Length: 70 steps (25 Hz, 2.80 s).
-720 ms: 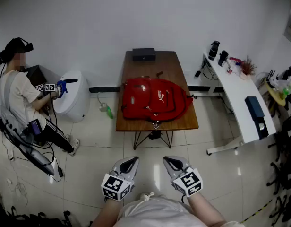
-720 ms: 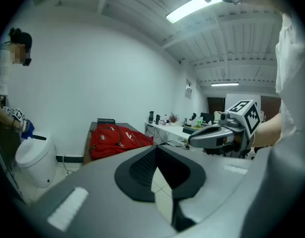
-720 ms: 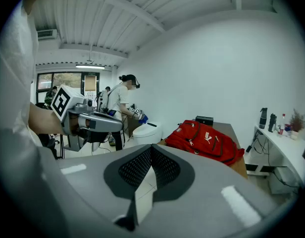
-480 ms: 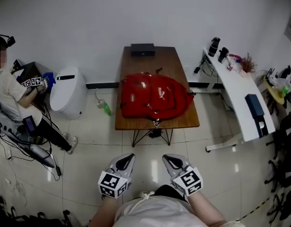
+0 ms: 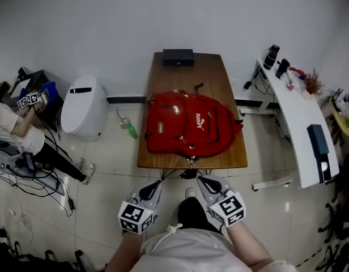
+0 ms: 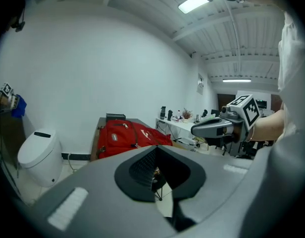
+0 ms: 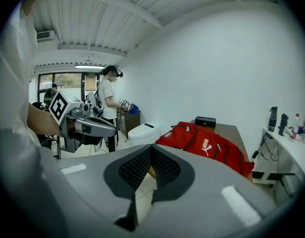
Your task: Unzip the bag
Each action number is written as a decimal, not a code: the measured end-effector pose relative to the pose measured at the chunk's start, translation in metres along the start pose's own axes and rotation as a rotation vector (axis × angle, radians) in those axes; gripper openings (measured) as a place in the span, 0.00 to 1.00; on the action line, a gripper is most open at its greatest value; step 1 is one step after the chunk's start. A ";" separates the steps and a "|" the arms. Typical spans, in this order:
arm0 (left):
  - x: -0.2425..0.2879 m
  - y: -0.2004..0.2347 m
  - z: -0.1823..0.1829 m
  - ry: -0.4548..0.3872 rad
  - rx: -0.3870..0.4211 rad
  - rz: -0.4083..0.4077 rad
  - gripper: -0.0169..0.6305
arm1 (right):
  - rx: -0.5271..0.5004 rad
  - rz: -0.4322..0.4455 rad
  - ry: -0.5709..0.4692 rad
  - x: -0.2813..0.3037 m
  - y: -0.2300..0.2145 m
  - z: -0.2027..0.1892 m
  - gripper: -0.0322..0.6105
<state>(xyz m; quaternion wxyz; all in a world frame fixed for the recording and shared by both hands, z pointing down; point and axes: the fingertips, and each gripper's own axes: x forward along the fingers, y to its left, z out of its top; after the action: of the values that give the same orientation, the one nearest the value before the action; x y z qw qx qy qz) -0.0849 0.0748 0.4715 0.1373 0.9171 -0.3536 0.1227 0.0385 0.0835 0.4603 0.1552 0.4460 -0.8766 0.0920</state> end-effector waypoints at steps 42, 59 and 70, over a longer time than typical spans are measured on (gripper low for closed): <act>0.243 0.132 0.006 0.290 -0.007 -0.107 0.04 | 0.105 0.315 0.448 0.227 -0.101 -0.095 0.17; 0.248 0.130 -0.008 0.390 0.018 -0.125 0.04 | 0.138 0.530 0.534 0.207 -0.106 -0.071 0.07; 0.251 0.128 -0.015 0.432 0.037 -0.126 0.04 | -0.033 0.476 0.623 0.203 -0.130 -0.070 0.07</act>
<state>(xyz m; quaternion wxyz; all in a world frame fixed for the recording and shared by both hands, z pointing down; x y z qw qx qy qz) 0.0065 -0.1651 0.5875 0.2002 0.8921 -0.2558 0.3141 0.0450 -0.1245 0.6010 0.3954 0.1784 -0.8679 0.2421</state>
